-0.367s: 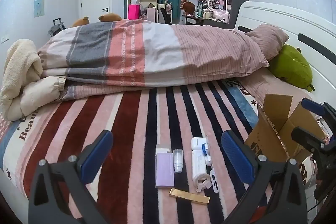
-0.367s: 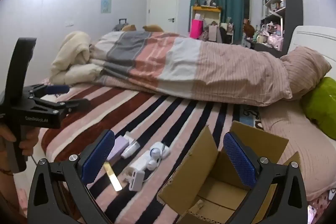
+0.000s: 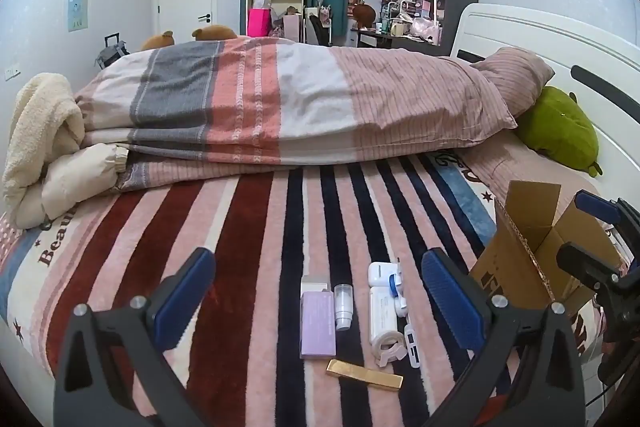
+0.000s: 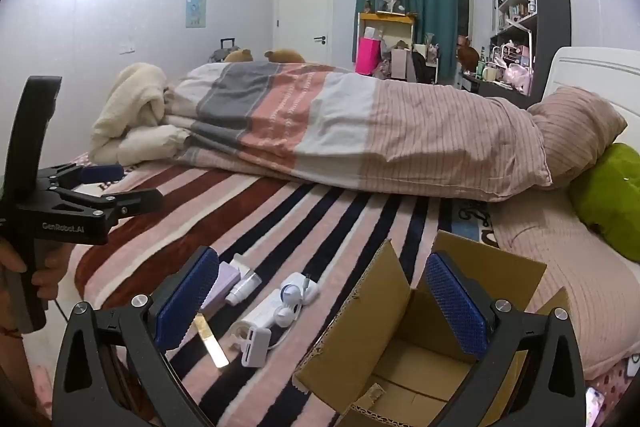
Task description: Organize rigid objects
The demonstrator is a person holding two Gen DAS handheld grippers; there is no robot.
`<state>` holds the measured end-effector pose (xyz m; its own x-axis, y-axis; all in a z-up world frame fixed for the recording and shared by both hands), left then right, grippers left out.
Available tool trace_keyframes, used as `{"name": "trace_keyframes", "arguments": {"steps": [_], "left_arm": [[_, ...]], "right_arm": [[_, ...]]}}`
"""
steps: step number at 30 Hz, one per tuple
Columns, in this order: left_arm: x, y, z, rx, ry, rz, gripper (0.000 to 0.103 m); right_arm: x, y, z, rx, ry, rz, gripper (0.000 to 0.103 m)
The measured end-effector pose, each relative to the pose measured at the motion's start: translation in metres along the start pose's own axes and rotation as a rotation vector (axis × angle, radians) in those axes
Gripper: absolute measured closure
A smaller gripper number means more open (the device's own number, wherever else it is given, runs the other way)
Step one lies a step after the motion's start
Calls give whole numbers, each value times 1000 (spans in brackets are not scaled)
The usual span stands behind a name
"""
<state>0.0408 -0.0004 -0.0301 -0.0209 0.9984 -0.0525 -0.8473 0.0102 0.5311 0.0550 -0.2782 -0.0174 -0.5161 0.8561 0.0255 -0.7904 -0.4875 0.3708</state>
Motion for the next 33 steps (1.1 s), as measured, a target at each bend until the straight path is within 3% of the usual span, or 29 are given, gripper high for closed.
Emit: {"name": "trace_keyframes", "arguments": {"steps": [5,9,33], "left_arm": [[2,1,2,-1,0,1,0],[9,-3,1,-4,1,6,0],[5,0,-4,-1,-2,10,0]], "right_arm": [[39,-18,6,-3,-12,29,0],[49,-25,1,20,27,-1,0],[53,-11,4,-12,50,-23,0]]}}
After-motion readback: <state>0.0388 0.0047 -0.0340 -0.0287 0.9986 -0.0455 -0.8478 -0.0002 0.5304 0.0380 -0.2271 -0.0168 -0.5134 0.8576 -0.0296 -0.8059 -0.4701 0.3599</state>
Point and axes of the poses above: each gripper's, at about its wrist camera, not at the fingertips, and y roughly against the way its jaws point, x to its left, z to its top, the point moved 5 cm from there along -y, roughly the way its jaws point, and after that the axes turned 4 degrees about -x, right-handed, at the moved point
